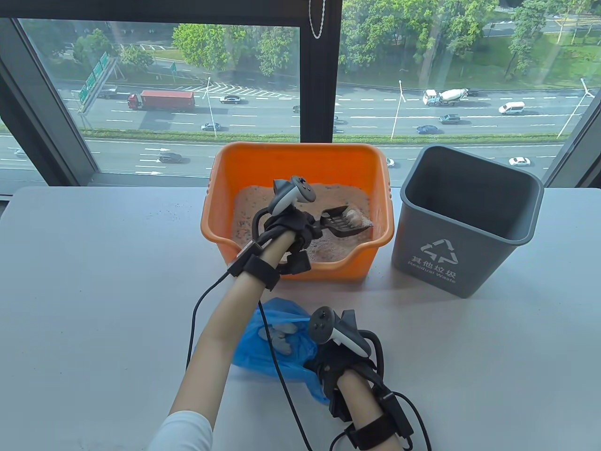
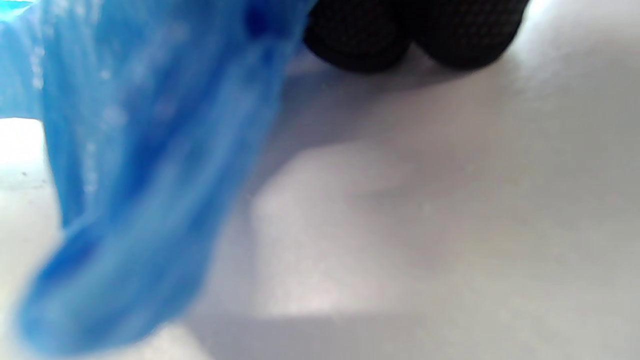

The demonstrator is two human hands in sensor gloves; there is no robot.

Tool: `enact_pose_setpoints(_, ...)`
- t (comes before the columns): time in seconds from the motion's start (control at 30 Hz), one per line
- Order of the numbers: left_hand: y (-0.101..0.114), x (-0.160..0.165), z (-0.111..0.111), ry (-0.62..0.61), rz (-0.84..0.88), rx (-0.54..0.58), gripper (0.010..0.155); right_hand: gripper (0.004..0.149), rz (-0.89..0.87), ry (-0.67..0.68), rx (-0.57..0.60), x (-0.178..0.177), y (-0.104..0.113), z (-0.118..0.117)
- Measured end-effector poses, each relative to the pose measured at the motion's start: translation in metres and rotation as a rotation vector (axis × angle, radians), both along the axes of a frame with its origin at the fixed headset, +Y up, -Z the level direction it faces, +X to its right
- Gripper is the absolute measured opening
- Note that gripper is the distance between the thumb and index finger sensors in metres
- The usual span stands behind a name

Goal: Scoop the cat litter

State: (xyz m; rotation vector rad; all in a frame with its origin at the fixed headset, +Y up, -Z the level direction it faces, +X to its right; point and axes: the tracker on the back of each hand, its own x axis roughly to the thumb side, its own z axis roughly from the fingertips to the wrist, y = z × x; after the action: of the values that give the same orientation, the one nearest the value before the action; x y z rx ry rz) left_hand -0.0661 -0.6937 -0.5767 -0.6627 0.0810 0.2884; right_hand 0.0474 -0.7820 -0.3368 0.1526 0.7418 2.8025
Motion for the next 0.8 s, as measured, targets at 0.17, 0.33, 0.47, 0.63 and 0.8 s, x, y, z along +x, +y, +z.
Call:
enact_pose_setpoints(0.17, 0.002, -0.012, 0.007, -0.004, 0.047, 0.019, 0.056, 0.084, -0.001, 0.0, -0.001, 0.0, 0.0, 0.0)
enact_pose_setpoints(0.33, 0.019, -0.03, 0.019, 0.085, 0.24, 0.148, 0.057, 0.084, -0.001, 0.0, -0.002, 0.0, 0.0, 0.0)
enact_pose_setpoints(0.47, 0.036, -0.035, 0.033, 0.08, 0.231, 0.278, 0.057, 0.084, -0.002, 0.0, -0.002, 0.0, 0.0, 0.0)
enact_pose_setpoints(0.63, 0.048, -0.036, 0.04, 0.083, 0.231, 0.294, 0.057, 0.084, -0.002, 0.0, -0.003, 0.0, 0.0, 0.0)
enact_pose_setpoints(0.8, 0.059, -0.04, 0.049, 0.082, 0.242, 0.349, 0.057, 0.084, -0.003, 0.0, -0.005, 0.001, 0.0, 0.0)
